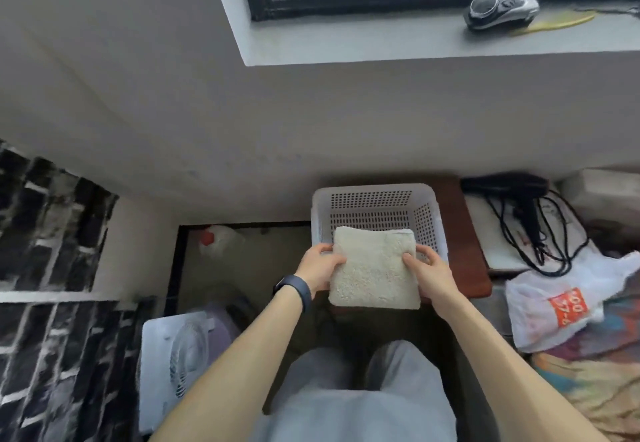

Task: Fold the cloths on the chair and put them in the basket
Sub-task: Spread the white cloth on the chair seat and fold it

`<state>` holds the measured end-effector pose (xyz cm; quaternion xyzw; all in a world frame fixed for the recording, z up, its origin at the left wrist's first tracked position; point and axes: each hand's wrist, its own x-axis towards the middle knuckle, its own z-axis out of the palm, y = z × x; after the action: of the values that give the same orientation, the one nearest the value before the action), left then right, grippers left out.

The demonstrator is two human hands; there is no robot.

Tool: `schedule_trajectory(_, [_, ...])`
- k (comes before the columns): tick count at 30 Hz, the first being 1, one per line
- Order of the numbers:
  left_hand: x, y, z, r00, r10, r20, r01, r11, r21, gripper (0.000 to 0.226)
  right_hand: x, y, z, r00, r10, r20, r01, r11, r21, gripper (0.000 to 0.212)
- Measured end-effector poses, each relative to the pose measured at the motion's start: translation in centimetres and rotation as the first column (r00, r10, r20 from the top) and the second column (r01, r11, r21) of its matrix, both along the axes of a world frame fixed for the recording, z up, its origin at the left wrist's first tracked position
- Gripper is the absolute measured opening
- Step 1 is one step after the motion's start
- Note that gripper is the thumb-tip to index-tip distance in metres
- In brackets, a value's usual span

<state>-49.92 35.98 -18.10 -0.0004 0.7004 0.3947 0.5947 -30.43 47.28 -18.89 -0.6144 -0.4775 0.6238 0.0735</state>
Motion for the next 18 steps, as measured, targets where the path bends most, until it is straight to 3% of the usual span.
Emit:
schedule_trajectory(4, [-2.4,3.5,-1.9,0.997,-0.024,-0.072,0.021,0.999,-0.045,0.041,-3.0,3.1,-3.0,0.999,-0.014,0.034,0.014,1.000,0.005,0.031])
schedule_trajectory(14, [-5.1,5.6,-6.2,0.939,-0.263,-0.221,0.235,0.961,-0.144,0.060,-7.4,7.1,-10.4,0.981,0.143,0.131,-0.141,0.990,-0.023,0.050])
schedule_trajectory(16, [-5.1,5.5,-6.6,0.887,-0.381,-0.260,0.343,0.922,-0.180,0.058,-7.5,7.3,-11.4,0.975,0.149,0.164,-0.149,0.989,-0.012,0.050])
schedule_trajectory(18, [-4.8,5.3,-6.8,0.773,-0.512,-0.375,0.453,0.859,-0.240,0.056,-7.5,7.3,-12.0,0.973,0.141,0.183,-0.145,0.989,0.005,0.050])
